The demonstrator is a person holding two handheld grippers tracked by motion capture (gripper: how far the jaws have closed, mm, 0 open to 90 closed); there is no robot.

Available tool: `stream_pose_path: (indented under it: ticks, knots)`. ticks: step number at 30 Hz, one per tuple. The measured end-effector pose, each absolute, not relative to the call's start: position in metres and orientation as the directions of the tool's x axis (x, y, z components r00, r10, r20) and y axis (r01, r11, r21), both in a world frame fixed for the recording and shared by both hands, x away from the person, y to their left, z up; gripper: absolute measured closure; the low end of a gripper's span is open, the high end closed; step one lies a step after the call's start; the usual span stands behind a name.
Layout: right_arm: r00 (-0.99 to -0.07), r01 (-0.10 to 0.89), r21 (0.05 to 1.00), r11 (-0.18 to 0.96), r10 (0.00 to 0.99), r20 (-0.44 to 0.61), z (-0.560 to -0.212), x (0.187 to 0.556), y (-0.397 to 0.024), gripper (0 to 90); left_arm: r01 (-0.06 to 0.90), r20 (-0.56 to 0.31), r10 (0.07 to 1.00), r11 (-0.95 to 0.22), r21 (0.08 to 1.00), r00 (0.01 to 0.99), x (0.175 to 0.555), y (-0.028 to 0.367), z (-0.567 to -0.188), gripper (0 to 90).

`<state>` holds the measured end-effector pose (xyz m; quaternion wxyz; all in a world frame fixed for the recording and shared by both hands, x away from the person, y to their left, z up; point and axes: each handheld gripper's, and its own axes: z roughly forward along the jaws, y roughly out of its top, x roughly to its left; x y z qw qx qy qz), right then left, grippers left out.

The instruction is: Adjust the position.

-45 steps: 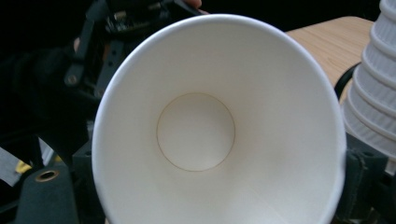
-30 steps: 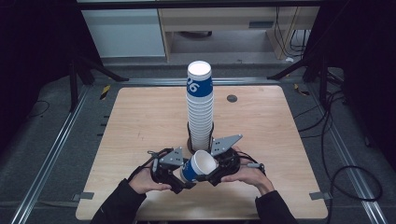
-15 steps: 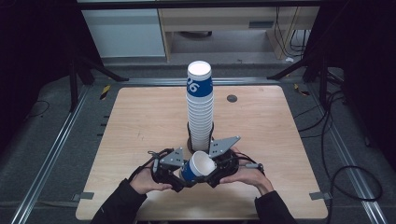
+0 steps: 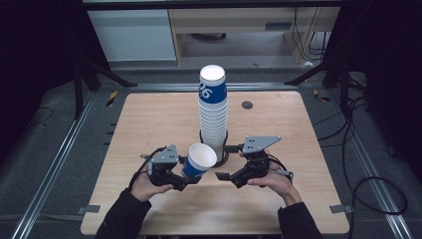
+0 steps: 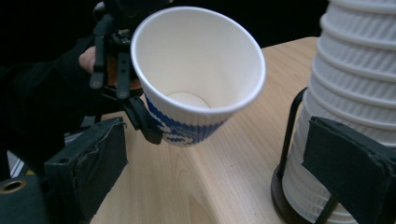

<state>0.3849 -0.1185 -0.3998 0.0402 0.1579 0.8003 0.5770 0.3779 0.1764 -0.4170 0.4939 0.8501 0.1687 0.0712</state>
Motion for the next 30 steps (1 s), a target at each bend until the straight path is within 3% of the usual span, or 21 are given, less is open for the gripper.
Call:
stream_pose_path:
  ticks: [13,30]
  knots:
    - [-0.957,0.226,0.937,0.268,0.243,0.161,-0.409,0.383,-0.101,7.0,0.178,-0.023,0.342,-0.429,0.885,0.939,0.365,0.150,-0.422,27.5]
    - [-0.956,0.249,0.939,0.237,0.215,0.199,-0.416,0.383,-0.092,20.2,0.164,-0.013,0.332,-0.431,0.888,0.943,0.361,0.140,-0.425,27.5]
